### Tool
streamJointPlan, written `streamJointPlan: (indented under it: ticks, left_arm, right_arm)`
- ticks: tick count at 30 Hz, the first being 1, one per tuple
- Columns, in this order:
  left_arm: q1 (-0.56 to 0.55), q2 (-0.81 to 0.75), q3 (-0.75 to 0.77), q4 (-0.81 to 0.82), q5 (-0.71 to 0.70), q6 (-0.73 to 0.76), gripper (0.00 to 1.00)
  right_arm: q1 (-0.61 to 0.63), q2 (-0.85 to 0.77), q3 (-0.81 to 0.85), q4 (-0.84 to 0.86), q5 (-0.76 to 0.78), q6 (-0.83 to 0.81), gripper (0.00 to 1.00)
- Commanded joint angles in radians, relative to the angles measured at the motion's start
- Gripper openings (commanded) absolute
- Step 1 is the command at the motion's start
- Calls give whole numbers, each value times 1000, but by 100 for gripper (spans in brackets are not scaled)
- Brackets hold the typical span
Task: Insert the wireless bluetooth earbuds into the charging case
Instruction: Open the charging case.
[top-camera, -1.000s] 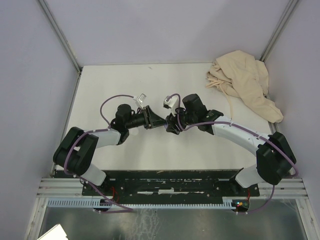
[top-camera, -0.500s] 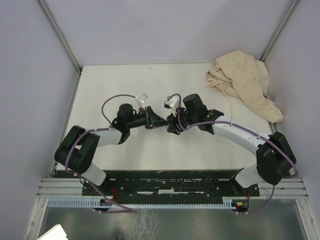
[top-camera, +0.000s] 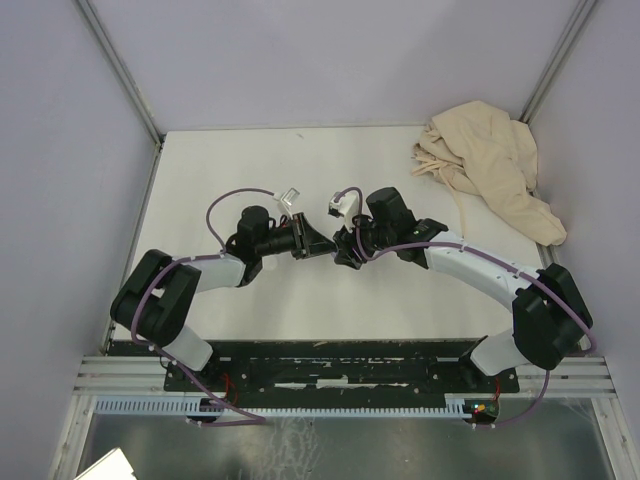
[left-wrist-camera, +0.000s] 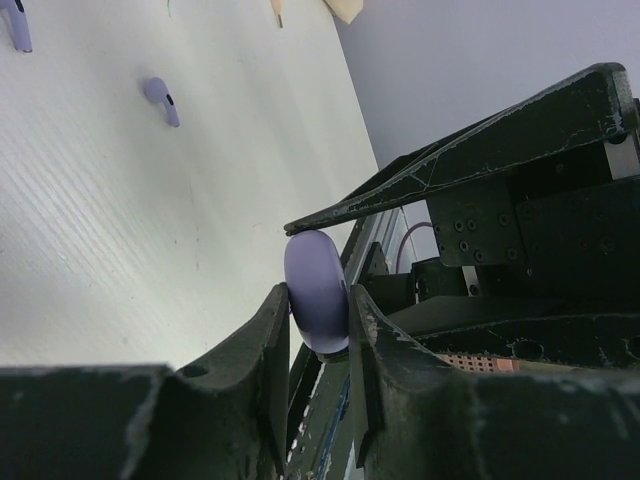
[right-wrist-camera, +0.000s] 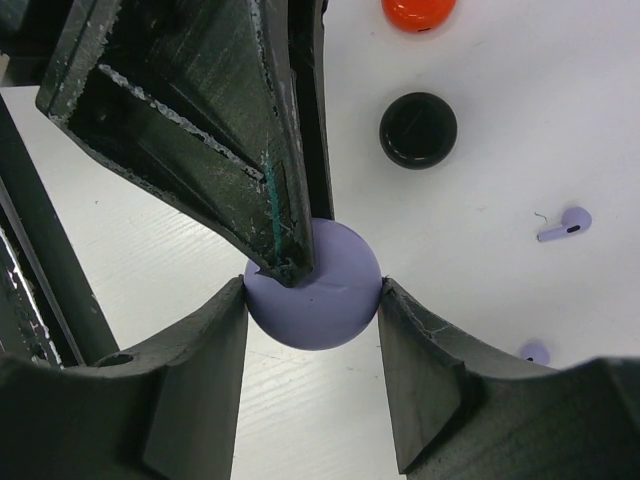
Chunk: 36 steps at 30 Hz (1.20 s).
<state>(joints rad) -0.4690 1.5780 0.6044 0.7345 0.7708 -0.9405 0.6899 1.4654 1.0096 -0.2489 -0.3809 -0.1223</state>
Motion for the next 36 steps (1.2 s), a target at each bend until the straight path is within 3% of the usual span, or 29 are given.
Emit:
streamJointPlan:
  ticks: [1,6,10,12,14,21,27,36]
  left_arm:
    - [-16,5,42,28,63,39,26]
    - [-15,2,47,17,56,39,20]
    - [-16,0,46,18,48,37,4]
    - [-16,-3,44,20,40,36,3]
    - [-15,-6,41,22,25,34,3]
    - [-15,-3,58,7,-7,44,3]
    - [-16,-2,64,16,-14,44,3]
    - [-15,-2,73,20,-25,36,3]
  right_arm:
    - [-5,-12,37,65,-7,-14,11]
    - [-8,-12,36,62,-5,-16,11]
    - [-9,-13,33,62,0,-14,14]
    - [-11,-16,32,68,13,-4,29]
    - [-14,-25,25,83,31,12,54]
    - [-58,-188,-63,203,159,136,78]
    - [-71,-281,-71,173,327,208,84]
    - [-72,-239,-60,128,258,222,84]
